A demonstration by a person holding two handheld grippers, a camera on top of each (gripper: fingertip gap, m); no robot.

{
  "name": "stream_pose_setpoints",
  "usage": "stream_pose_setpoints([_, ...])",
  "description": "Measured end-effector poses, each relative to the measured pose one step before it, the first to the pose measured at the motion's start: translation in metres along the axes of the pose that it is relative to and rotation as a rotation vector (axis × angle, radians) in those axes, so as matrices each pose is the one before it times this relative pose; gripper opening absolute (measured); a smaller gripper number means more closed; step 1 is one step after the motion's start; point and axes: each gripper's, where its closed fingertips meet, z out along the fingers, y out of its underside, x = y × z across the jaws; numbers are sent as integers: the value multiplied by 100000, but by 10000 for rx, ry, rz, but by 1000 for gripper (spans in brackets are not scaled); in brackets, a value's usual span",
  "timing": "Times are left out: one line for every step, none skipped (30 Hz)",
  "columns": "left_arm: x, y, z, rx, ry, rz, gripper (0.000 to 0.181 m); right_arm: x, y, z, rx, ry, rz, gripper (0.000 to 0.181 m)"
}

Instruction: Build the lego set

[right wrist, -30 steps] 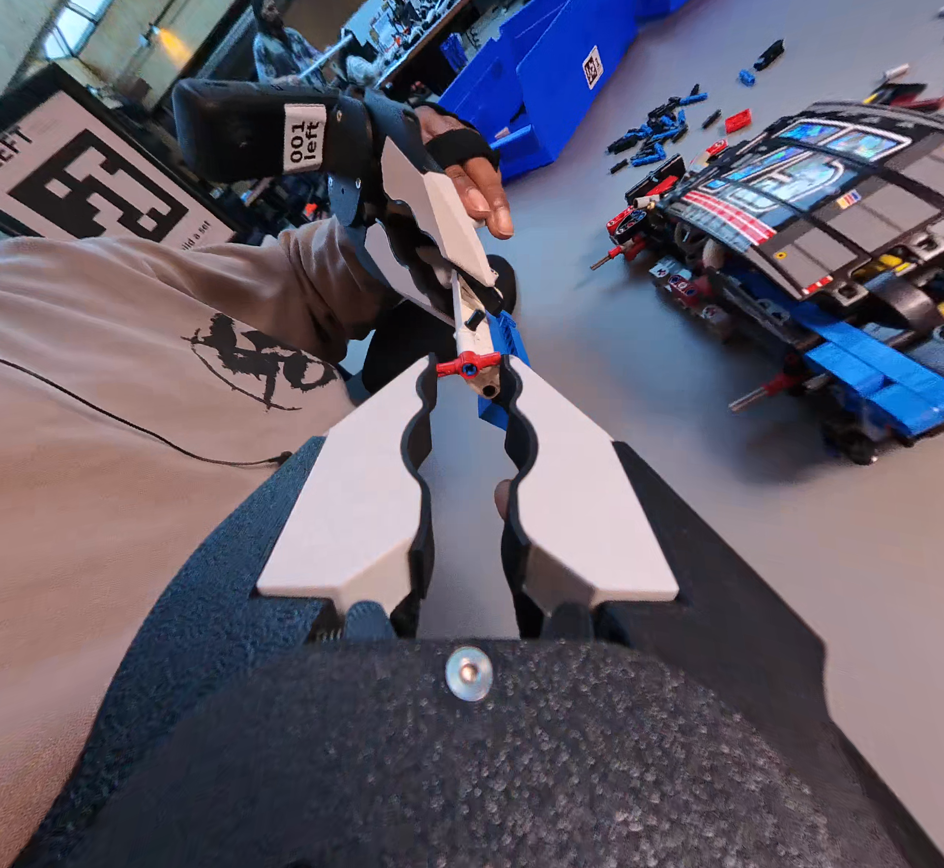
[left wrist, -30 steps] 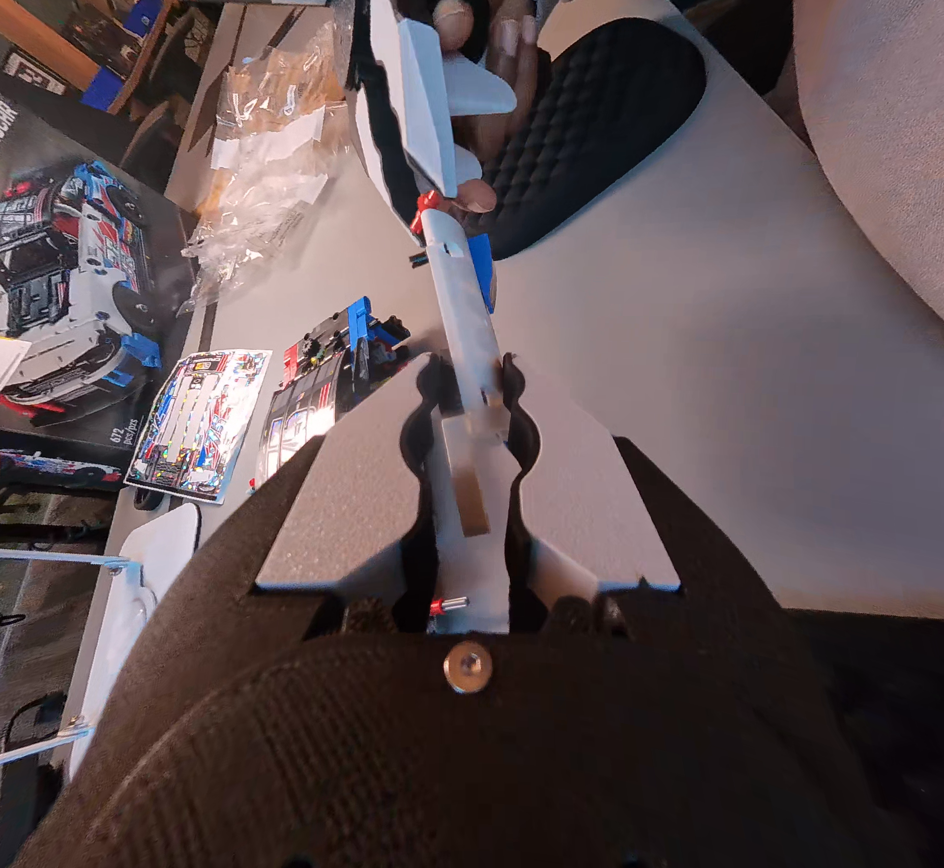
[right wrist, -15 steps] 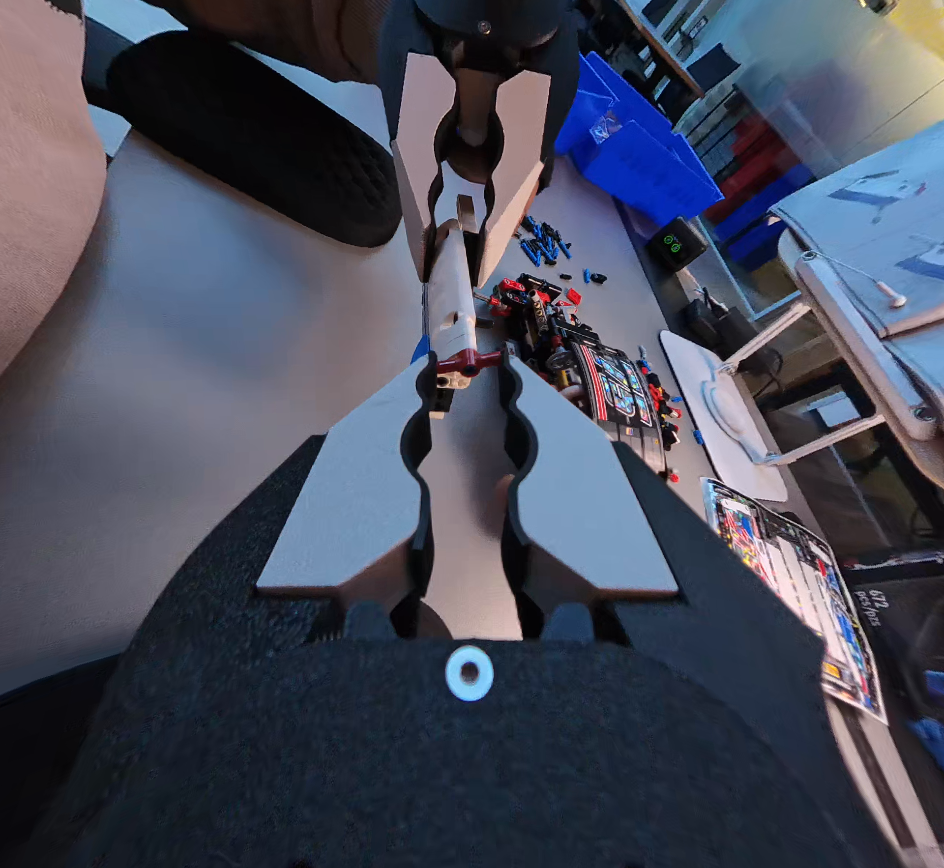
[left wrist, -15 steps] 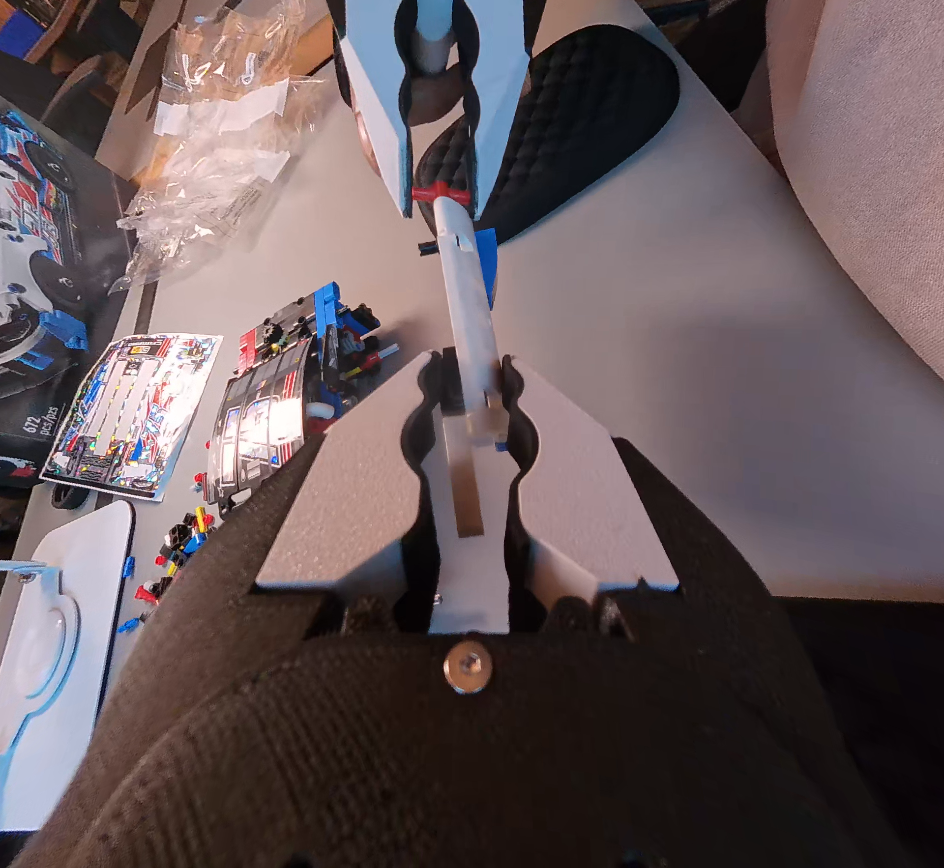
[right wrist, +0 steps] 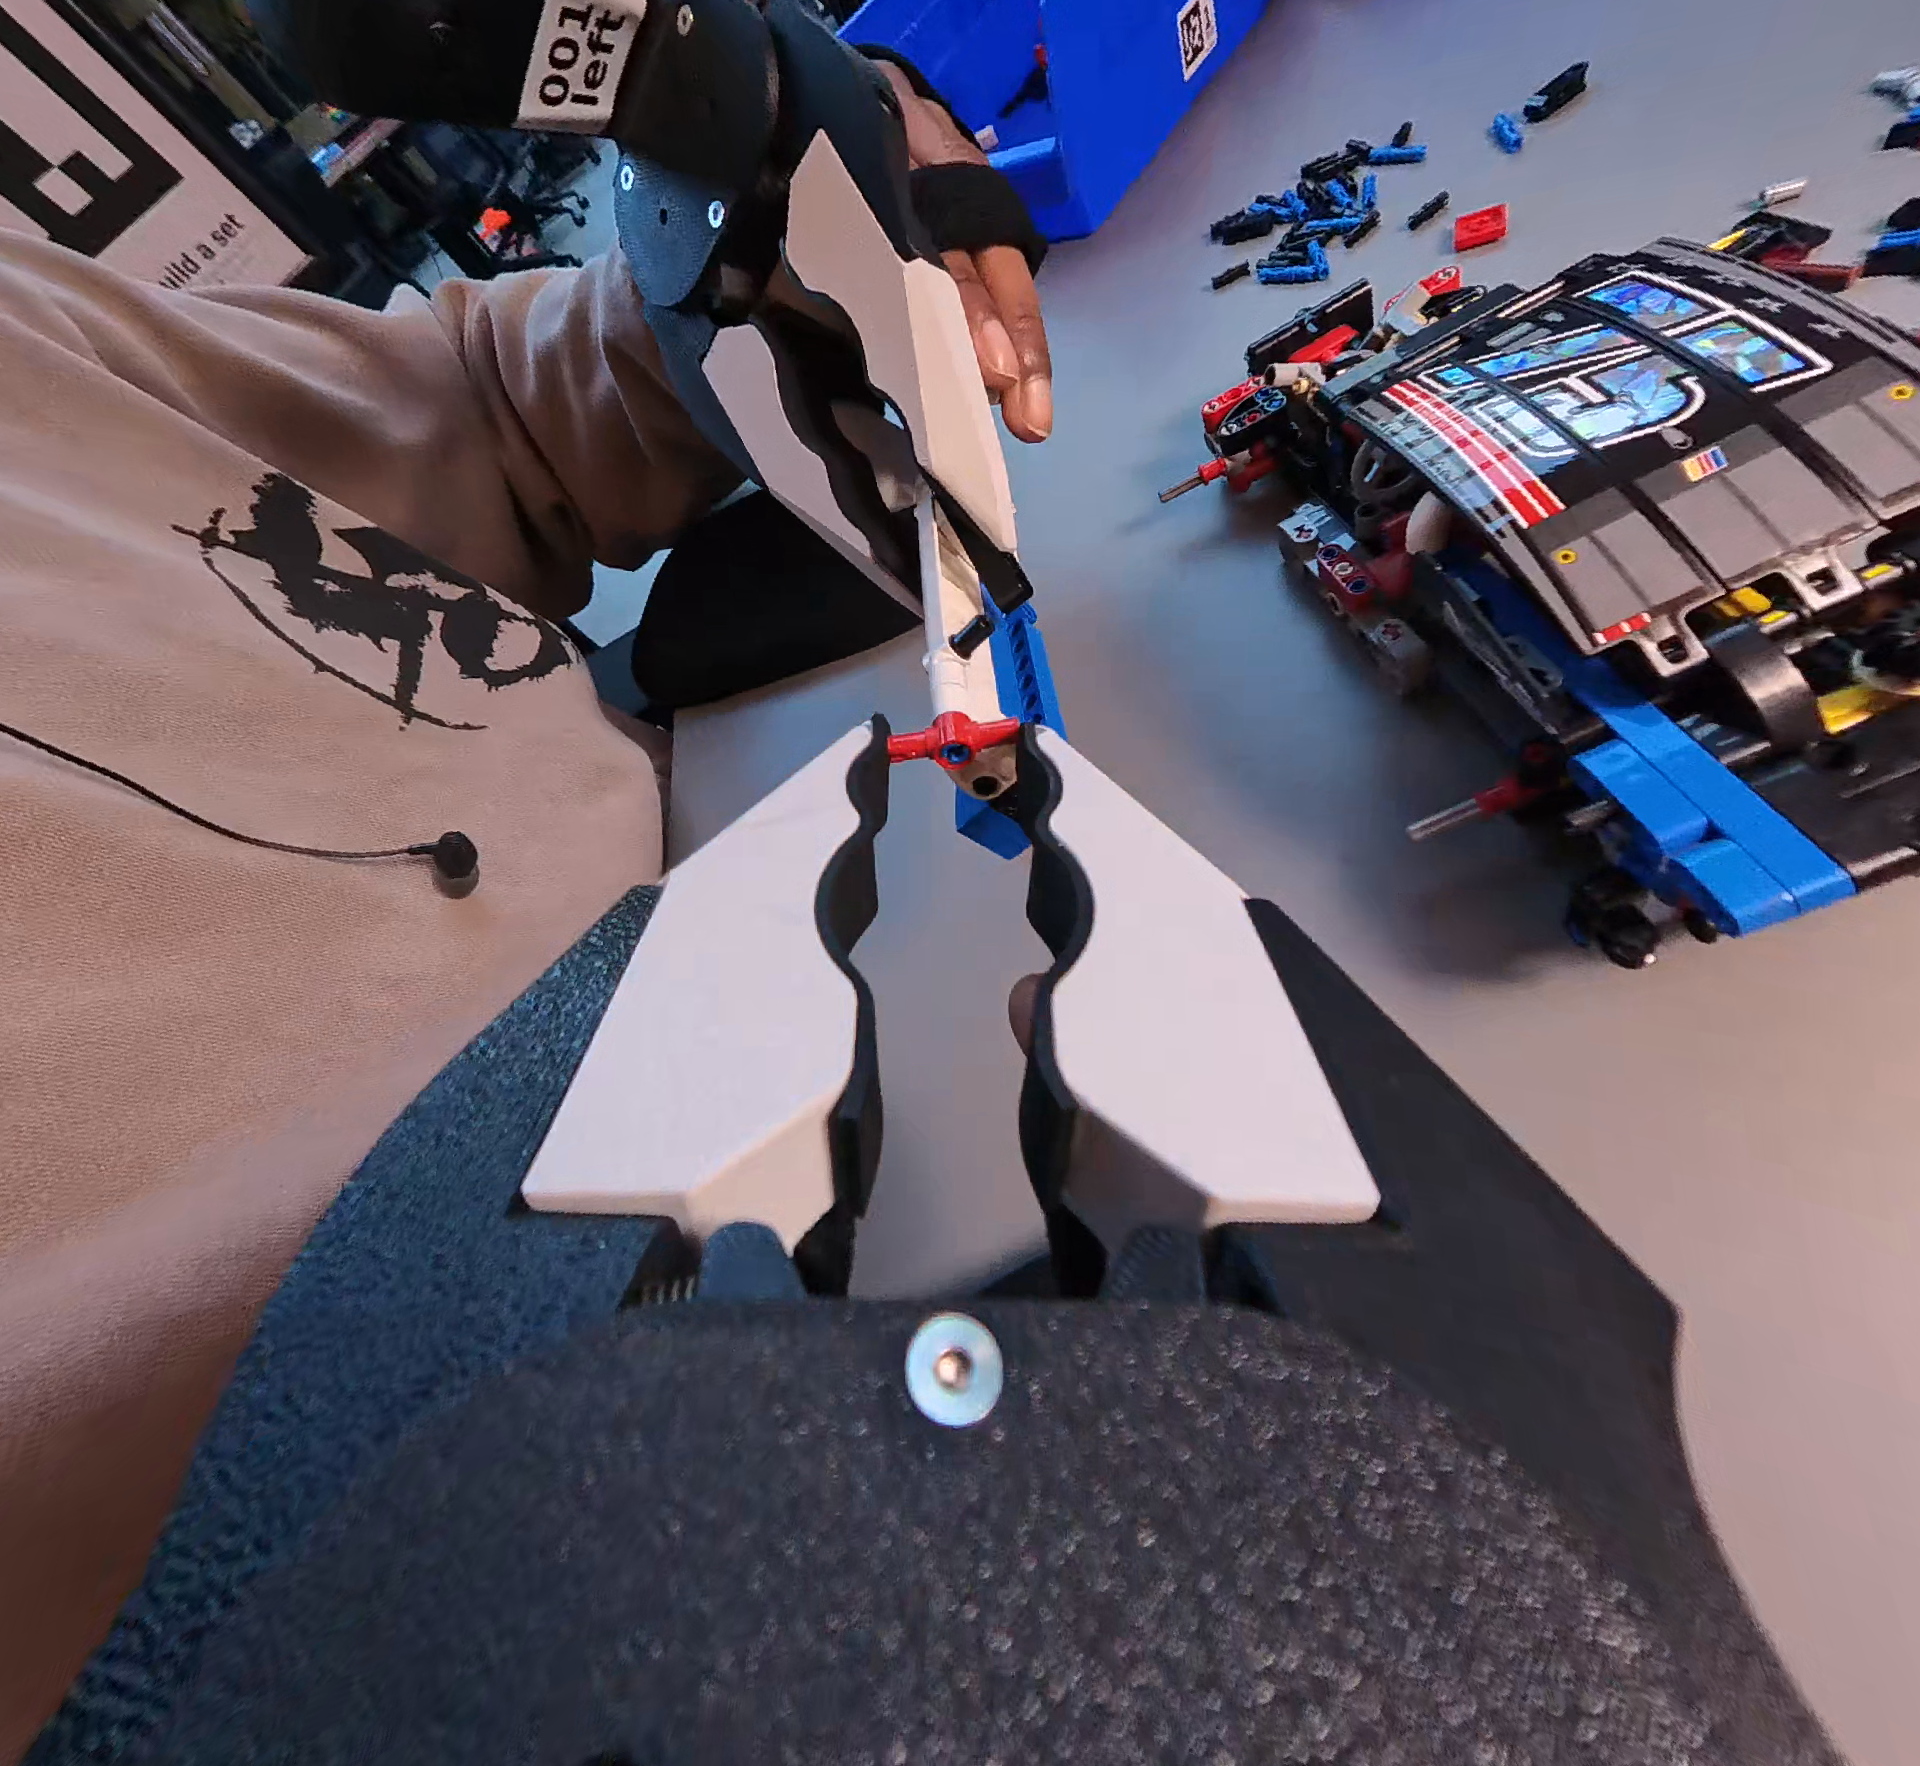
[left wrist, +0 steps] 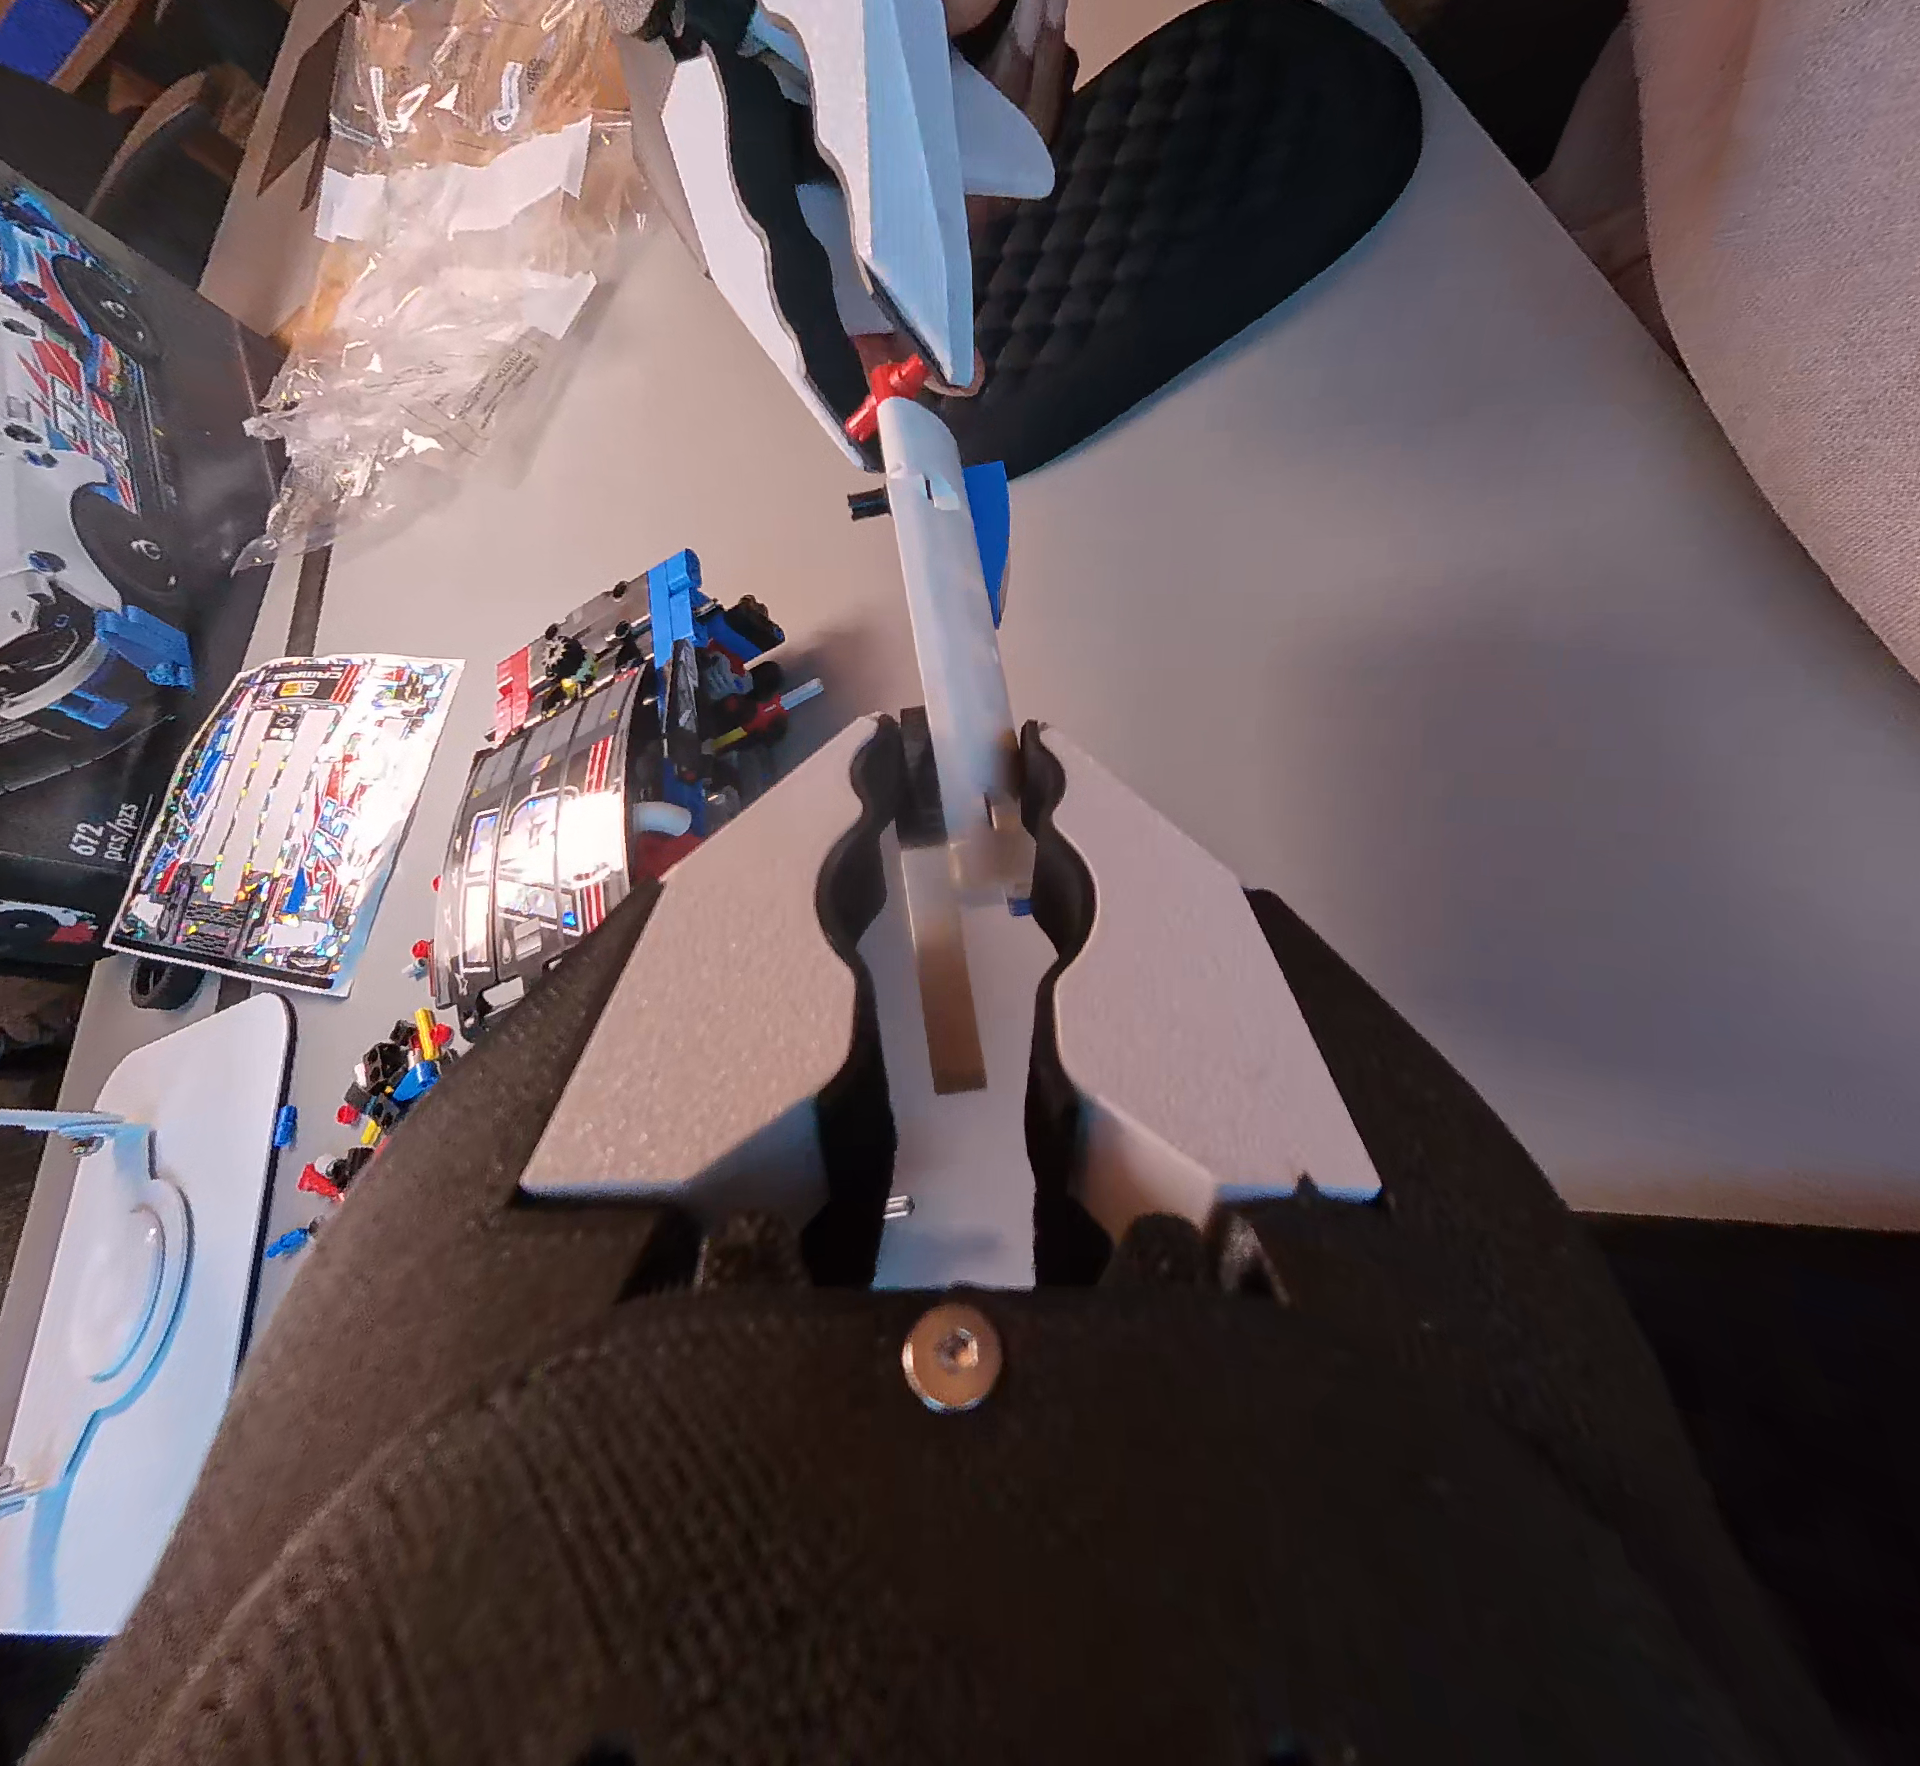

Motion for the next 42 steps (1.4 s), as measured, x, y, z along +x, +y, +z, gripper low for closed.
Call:
stream_pose_setpoints([-12,58,31,-37,-12,8,22,80,24,22,-14,80,-212,22])
stream_pose_setpoints([-13,44,9,-2,2,-24,21,86,13,26,3,143,-449,22])
stream_pose_setpoints([-11,19,-10,6,3,-17,21,33,6,13,3,185,-642,22])
stream_pose_setpoints([10,34,12,-9,11,-9,21,52,2,22,-14,245,-779,22])
stream_pose_setpoints([4,52,7,-22,0,4,22,80,64,42,-76,305,-905,23])
stream_pose_setpoints([-1,55,12,-24,1,2,22,70,37,32,-88,322,-940,23])
stream_pose_setpoints([1,39,1,-8,4,-5,21,47,-13,25,-78,303,-875,23])
stream_pose_setpoints([-15,7,-19,10,-3,-20,21,58,-64,-3,-53,285,-840,22])
stream_pose_setpoints([-54,-28,-43,25,-25,-12,21,69,-200,-37,47,285,-820,22])
stream_pose_setpoints([-54,-70,-71,35,-25,-17,21,58,-252,-62,113,252,-758,22])
stream_pose_setpoints([-54,-71,-56,30,-16,-13,21,51,-197,-47,83,214,-636,22])
stream_pose_setpoints([-60,-61,-62,18,-29,11,21,38,-182,-50,81,168,-524,22])
stream_pose_setpoints([-1,-70,-33,24,6,-10,21,6,-176,-51,118,115,-468,22])
stream_pose_setpoints([20,-57,-7,20,15,-23,21,13,-119,-47,85,82,-258,22])
stream_pose_setpoints([-1,1,-12,-5,-9,12,21,-15,-143,-10,90,-48,171,22])
stream_pose_setpoints([4,1,-3,-10,-6,7,21,-5,-86,2,58,-152,504,22])
stream_pose_setpoints([-31,-5,-20,-1,-31,-2,21,95,45,17,-8,-171,716,22])
stream_pose_setpoints([-27,-2,-33,-8,-31,19,21,-33,1,28,12,-307,935,22])
stream_pose_setpoints([32,11,-16,-21,-2,27,21,-61,3,22,-27,-343,1006,22])
stream_pose_setpoints([34,37,2,-40,-19,31,21,1,168,40,-145,-299,948,22])
stream_pose_setpoints([42,59,8,-46,-17,37,21,-16,201,62,-194,-319,997,22])
stream_pose_setpoints([66,53,25,-22,11,0,21,-34,28,42,-66,-279,825,23])
stream_pose_setpoints([32,15,-9,20,7,-28,21,-20,-29,17,28,-147,349,22])
stream_pose_setpoints([-9,5,-41,22,-10,-24,21,9,-2,36,53,-12,-88,22])
stream_pose_setpoints([6,51,-26,-11,-5,-5,21,-36,35,56,32,29,-245,22])
stream_pose_setpoints([9,94,-3,-41,-7,5,21,40,113,84,-53,50,-88,22])
stream_pose_setpoints([36,93,21,-26,8,-9,21,2,40,67,-27,-13,41,22])
stream_pose_setpoints([44,49,-2,21,9,-34,21,12,1,49,12,-24,27,22])
stream_pose_setpoints([23,37,-9,24,5,-43,21,18,27,39,8,-12,-25,22])
stream_pose_setpoints([24,54,-3,-3,4,-12,21,13,5,42,16,-13,-2,22])
stream_pose_setpoints([14,51,4,-12,7,-12,21,20,36,54,3,-5,6,22])
stream_pose_setpoints([5,26,-11,6,3,-24,21,34,4,23,17,9,-26,22])
stream_pose_setpoints([3,17,-5,27,9,-40,21,3,-42,11,57,1,-41,22])
stream_pose_setpoints([-6,-11,4,32,0,-39,21,7,-55,-7,62,-3,-21,22])
stream_pose_setpoints([-20,-19,11,28,-8,-20,21,20,-59,-22,68,-3,-26,22])
stream_pose_setpoints([15,-28,14,20,5,-11,21,-6,-29,-23,54,-12,-38,22])
stream_pose_setpoints([21,-5,20,4,11,-5,21,11,45,-12,3,-2,-27,22])
stream_pose_setpoints([37,-4,27,-3,24,-5,21,-15,53,-6,-3,-9,-46,22])
stream_pose_setpoints([41,-19,27,17,35,-28,21,-24,32,-12,20,-6,-74,22])
stream_pose_setpoints([43,-33,7,37,34,-40,21,-13,1,-28,29,-10,-26,22])
stream_pose_setpoints([53,-33,0,41,47,-60,21,-21,3,-12,17,-26,19,22])
stream_pose_setpoints([63,-38,7,47,67,-86,21,-27,-16,-11,27,-24,-12,22])
